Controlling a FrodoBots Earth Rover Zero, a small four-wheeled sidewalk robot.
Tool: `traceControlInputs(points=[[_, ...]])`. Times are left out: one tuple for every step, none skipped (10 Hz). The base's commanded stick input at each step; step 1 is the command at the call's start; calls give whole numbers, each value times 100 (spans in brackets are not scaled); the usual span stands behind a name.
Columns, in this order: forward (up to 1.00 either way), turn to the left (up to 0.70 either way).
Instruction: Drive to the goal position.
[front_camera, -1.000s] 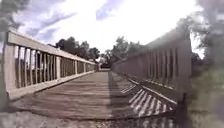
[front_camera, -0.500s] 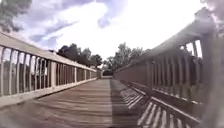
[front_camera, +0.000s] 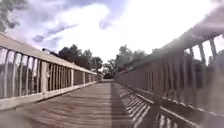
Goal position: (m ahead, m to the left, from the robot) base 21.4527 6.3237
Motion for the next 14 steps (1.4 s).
traceControlInputs(points=[[100,0],[100,0],[100,0],[100,0],[100,0],[100,0],[100,0],[100,0],[100,0],[100,0],[100,0],[100,0],[100,0],[100,0]])
